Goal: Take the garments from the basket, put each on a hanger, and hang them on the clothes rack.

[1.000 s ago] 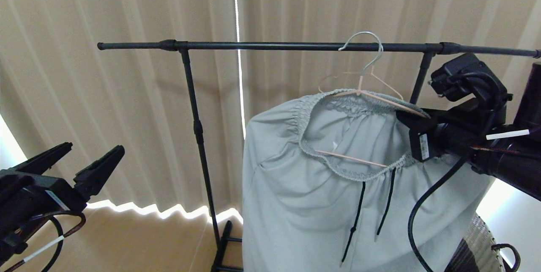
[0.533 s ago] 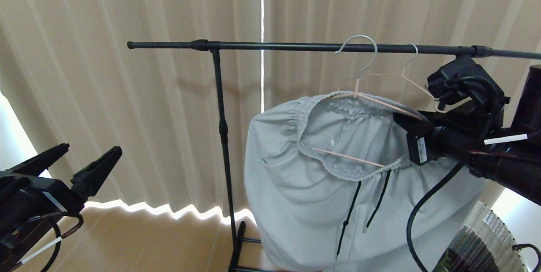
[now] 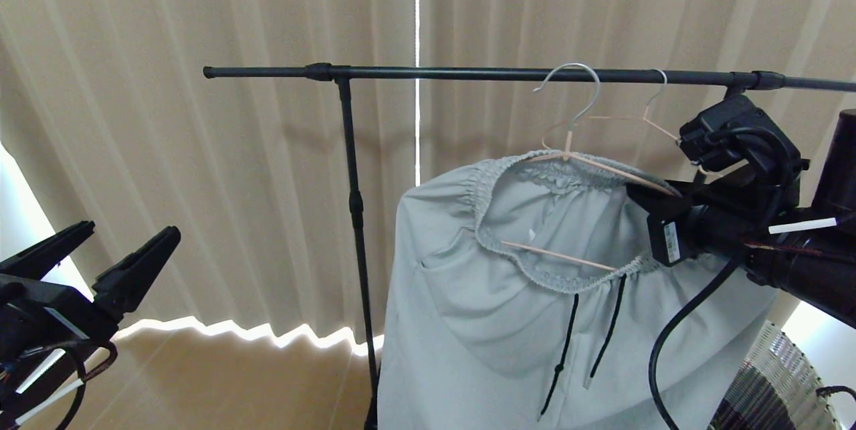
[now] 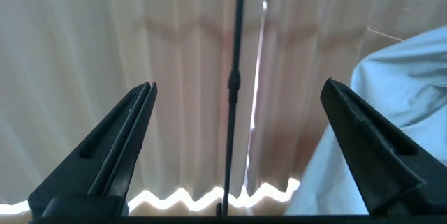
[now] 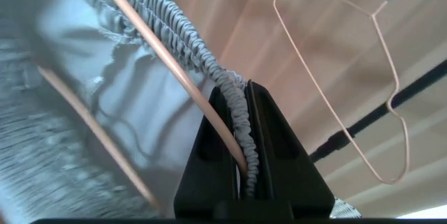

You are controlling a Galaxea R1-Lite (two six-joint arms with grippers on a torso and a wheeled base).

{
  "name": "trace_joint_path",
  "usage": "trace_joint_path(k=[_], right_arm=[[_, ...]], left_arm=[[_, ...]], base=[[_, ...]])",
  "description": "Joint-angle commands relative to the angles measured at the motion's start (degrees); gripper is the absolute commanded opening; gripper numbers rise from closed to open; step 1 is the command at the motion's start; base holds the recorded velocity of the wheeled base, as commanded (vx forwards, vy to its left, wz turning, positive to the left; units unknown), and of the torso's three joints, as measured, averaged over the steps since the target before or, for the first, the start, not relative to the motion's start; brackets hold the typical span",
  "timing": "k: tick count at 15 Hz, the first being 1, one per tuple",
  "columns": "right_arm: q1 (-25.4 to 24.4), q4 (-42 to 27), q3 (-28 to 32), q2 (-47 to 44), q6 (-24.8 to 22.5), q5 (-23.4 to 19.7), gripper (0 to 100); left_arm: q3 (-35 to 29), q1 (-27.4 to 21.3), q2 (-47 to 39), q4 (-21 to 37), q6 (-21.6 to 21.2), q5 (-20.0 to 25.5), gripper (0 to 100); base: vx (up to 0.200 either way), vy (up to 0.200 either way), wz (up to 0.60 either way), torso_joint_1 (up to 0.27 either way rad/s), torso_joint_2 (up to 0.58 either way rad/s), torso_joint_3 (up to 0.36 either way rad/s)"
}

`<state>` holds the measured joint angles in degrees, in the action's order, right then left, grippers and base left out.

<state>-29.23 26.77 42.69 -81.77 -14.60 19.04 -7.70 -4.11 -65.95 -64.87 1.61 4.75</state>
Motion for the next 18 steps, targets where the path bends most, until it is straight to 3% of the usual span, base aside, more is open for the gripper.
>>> trace_joint_path(k=[1,5,18], right_arm=[[-0.03,0.04,0.02,-0.23,0.01,-0.06,0],[-0.03,0.21,-0.06,-0.14,0.01,-0.06,0],[-0.03,0.04,-0.24,-0.05,0.01,-0.06,0]], left_arm=[[-0.12,-0.02,0.12,0.0,0.06,-0.01,100],[-0.47,-0.02,-0.05,0.27,0.15,-0.01,100],[-0.65,0.07,0.12,0.27,0.15,-0.1,100]], base=[[0.0,0.0,0.0,0.0,0.0,0.0],[0.0,0.0,0.0,0.0,0.0,0.0],[0.2,0.0,0.0,0.002,0.0,0.003]])
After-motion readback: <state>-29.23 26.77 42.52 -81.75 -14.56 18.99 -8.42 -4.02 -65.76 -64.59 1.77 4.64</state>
